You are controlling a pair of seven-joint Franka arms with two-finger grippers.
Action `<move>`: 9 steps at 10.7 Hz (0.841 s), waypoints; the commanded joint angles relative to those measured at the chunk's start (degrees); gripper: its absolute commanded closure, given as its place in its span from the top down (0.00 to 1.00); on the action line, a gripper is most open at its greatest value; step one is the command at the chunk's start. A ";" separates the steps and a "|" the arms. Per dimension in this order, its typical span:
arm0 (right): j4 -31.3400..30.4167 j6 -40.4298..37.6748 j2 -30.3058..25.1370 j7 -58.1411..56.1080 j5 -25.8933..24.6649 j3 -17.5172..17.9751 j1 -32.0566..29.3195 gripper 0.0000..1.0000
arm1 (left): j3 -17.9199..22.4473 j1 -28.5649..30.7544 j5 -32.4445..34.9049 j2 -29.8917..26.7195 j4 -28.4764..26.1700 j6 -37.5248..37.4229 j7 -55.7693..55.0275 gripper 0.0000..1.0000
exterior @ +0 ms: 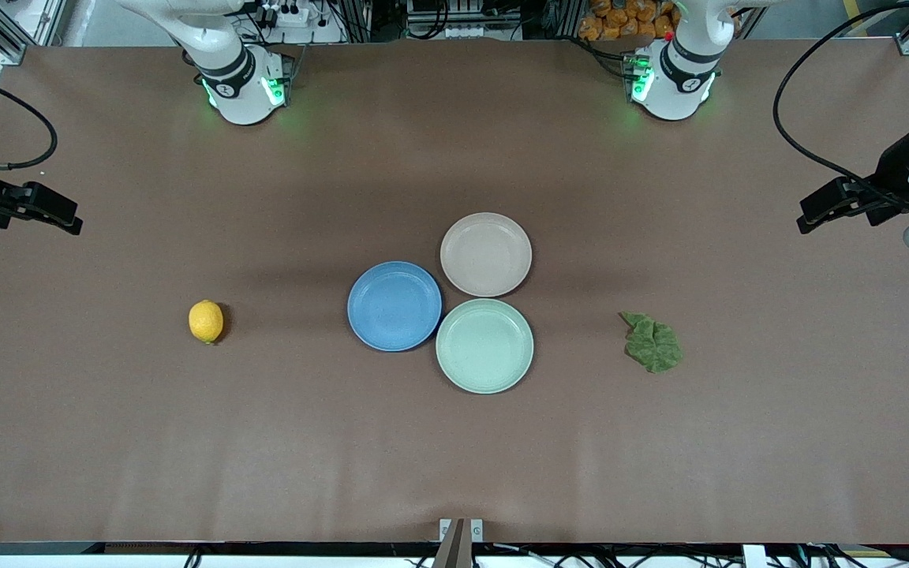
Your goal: Pick lemon and lettuce from blue and beige plates
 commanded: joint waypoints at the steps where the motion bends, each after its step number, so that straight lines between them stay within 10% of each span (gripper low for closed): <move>1: -2.83 1.68 -2.46 -2.28 -0.28 -0.28 -0.49 1.00 | 0.05 0.16 -0.62 -0.81 -0.50 -1.12 1.45 1.00; 9: -2.66 1.59 -2.28 -2.28 -0.19 -0.28 -0.58 1.00 | 0.05 0.16 -0.45 -0.64 -0.32 -2.35 3.03 1.00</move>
